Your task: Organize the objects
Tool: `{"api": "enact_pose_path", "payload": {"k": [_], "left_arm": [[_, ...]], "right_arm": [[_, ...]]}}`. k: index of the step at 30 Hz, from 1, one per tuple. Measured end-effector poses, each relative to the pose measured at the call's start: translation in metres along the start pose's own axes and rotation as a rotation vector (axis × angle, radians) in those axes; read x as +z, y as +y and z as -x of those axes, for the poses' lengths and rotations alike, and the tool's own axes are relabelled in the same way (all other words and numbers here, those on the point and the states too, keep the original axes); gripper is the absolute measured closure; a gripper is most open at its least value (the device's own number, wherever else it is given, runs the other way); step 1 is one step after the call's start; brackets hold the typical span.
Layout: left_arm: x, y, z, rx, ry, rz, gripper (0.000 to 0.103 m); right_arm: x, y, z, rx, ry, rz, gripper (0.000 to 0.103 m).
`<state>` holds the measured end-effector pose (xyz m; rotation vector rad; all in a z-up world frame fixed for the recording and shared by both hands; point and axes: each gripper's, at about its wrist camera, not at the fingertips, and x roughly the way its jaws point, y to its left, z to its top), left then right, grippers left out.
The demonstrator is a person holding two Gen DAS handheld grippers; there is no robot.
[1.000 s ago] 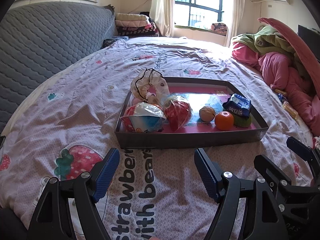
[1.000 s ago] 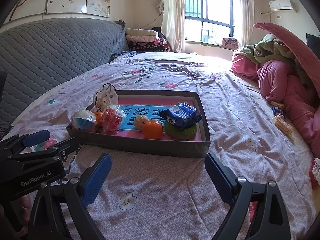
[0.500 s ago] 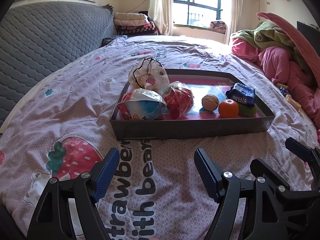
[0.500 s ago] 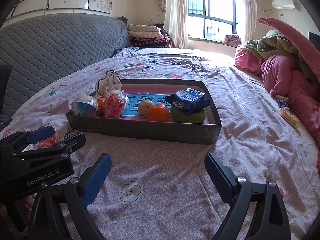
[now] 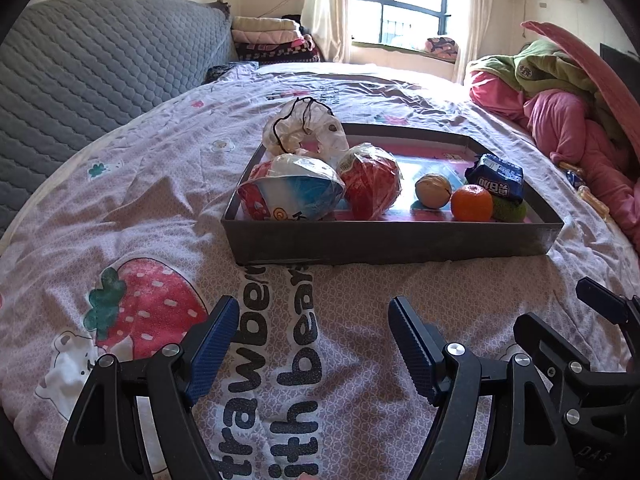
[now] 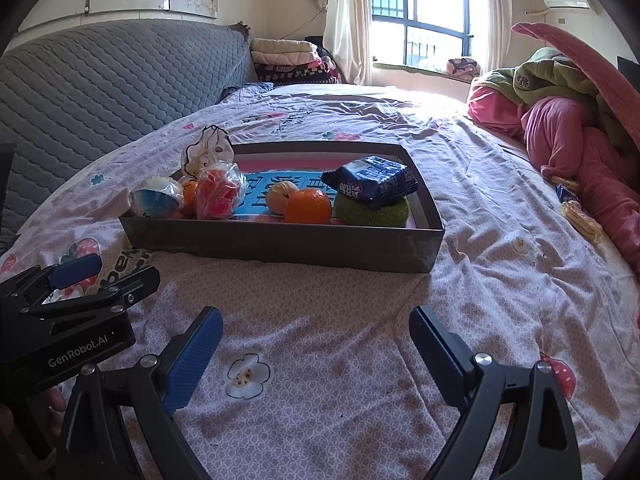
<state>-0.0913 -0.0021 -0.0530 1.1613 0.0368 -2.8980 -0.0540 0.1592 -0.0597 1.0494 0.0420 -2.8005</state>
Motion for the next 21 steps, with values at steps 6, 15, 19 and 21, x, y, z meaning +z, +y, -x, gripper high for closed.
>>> {"api": "enact_pose_path", "payload": {"k": [6,15,19,21], "left_arm": [[-0.0008,-0.0009,-0.0027,-0.005,0.007,-0.002,0.025],[-0.0007,-0.0002,-0.0032,-0.005,0.009,0.004,0.025],[-0.0008,-0.0005,-0.003,-0.006,0.007,0.003,0.025],[-0.0007,-0.0009,-0.0033,-0.005,0.006,0.002,0.025]], "right_arm": [[-0.0012,-0.0017,-0.0024,-0.002,0.008,-0.006,0.009],[-0.0015,-0.0007,-0.0024,0.001,0.006,0.003,0.009],[-0.0015,-0.0003,-0.0021,-0.001,0.007,0.004,0.009],[-0.0017,-0.0001,-0.0022,-0.002,0.008,0.005,0.009]]}}
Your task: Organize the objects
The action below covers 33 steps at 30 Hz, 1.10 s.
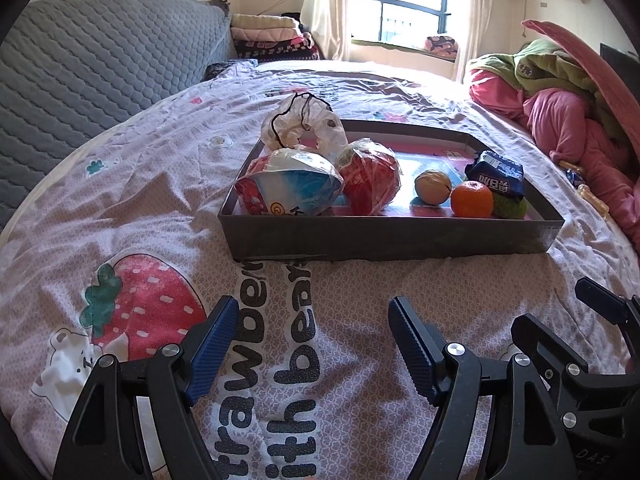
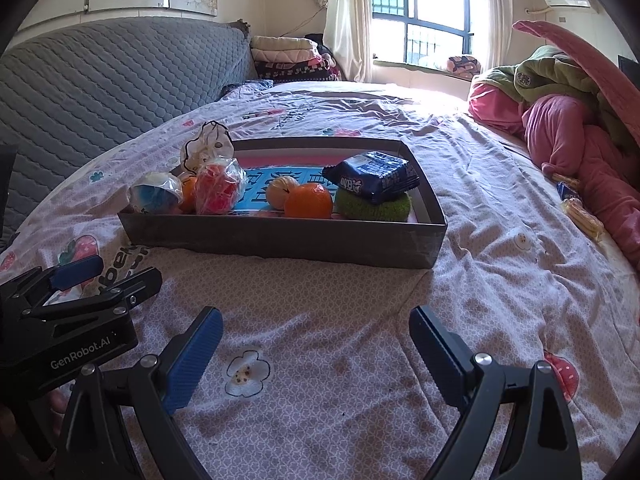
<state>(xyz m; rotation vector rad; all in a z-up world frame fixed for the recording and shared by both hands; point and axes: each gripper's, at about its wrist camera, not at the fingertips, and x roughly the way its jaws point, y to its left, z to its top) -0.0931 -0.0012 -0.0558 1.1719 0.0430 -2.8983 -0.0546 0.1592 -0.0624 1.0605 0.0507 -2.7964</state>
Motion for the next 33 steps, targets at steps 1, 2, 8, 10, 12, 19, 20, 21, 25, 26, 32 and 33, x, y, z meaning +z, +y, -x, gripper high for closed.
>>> {"api": "enact_pose_path", "payload": {"k": [1,2,8,10,12,19,20,21,25,26,32,33], "left_arm": [[-0.0001,-0.0001,0.0,-0.001,0.001,0.0,0.025],[-0.0003,0.0003,-0.0001,0.0,0.001,0.0,0.025],[-0.0001,0.0008,0.0003,-0.002,-0.001,0.001,0.025],[-0.0002,0.0009,0.0007,0.0,-0.003,0.002,0.025],[0.0002,0.0007,0.0012,-0.002,-0.001,0.003,0.025],[0.0005,-0.0005,0.0032,-0.002,-0.004,0.0,0.025],[0.0005,-0.0004,0.0029,-0.001,-0.004,0.0,0.025],[0.0005,-0.0003,0.0028,-0.003,-0.004,0.0,0.025],[0.0004,-0.0004,0.0029,-0.001,-0.004,-0.001,0.025],[0.0004,-0.0003,0.0029,-0.001,-0.006,-0.001,0.025],[0.0005,-0.0001,0.0018,-0.001,-0.002,-0.002,0.025],[0.0005,-0.0001,0.0015,-0.002,0.0,-0.002,0.025]], "right_arm": [[0.0,0.0,0.0,0.002,0.001,-0.001,0.009],[-0.0001,0.0,-0.0002,0.002,0.002,-0.001,0.009],[0.0002,-0.0005,0.0,0.003,0.002,-0.004,0.009],[0.0003,-0.0006,0.0003,0.003,0.002,-0.007,0.009],[0.0005,-0.001,0.0004,0.004,0.002,-0.009,0.009],[0.0008,-0.0007,0.001,0.006,0.002,-0.01,0.009],[0.0008,-0.0007,0.001,0.006,0.002,-0.009,0.009],[0.0008,-0.0005,0.0011,0.006,0.002,-0.008,0.009],[0.0009,-0.0003,0.0016,0.003,0.001,-0.007,0.009],[0.0008,-0.0004,0.0013,0.003,0.001,-0.007,0.009],[0.0003,-0.0001,0.0011,0.004,0.003,-0.005,0.009],[0.0002,0.0002,0.0011,0.004,0.003,-0.004,0.009]]}}
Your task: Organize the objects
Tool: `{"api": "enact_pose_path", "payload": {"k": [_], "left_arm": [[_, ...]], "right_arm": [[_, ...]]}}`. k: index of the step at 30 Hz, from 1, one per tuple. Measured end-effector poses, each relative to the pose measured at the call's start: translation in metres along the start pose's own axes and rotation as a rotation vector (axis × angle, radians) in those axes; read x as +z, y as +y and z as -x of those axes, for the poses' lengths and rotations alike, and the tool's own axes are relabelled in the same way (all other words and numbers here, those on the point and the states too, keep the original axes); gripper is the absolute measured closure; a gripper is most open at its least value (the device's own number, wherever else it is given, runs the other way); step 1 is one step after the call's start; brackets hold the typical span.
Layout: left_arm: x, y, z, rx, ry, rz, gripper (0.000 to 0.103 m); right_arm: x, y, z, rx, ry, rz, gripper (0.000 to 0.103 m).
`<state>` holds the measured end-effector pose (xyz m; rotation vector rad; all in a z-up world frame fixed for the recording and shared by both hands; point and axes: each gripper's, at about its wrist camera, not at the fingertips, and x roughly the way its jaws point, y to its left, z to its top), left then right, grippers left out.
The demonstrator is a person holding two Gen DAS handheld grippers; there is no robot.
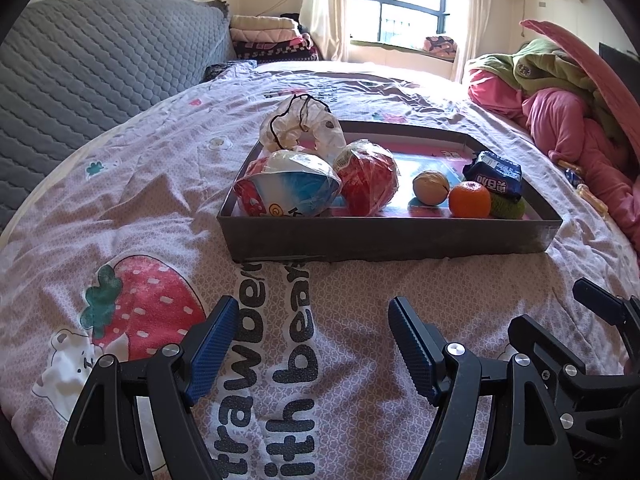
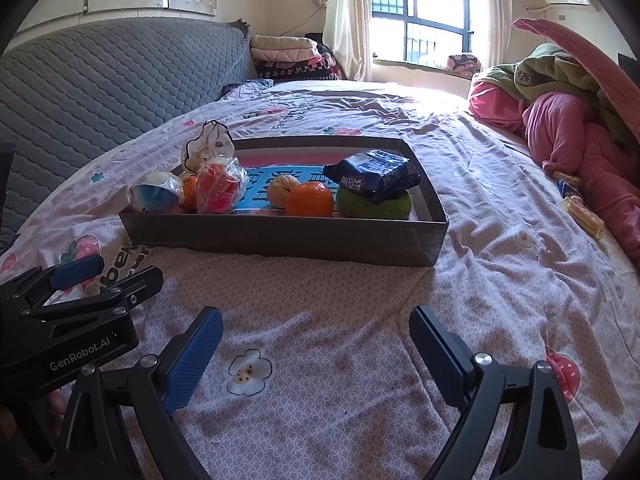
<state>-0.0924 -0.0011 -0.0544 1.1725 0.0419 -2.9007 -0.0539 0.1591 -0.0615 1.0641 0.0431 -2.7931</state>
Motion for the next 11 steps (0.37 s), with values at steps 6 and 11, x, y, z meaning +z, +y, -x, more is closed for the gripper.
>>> {"api": "enact_pose_path", "payload": {"k": [6,11], "left_arm": [[-0.0003,-0.0005,-0.0005,0.001,0.001,-0.002,0.025],[-0.0011,-0.0012,0.0011,0.002,-0.01,-0.014,0.025]], "right_arm": [[-0.0002,-0.0001,-0.0013,-0.001,0.001,-0.001,0.009],[-0.0001,0.0002,-0.0015,-0.002,0.0,-0.001,0.009]]}}
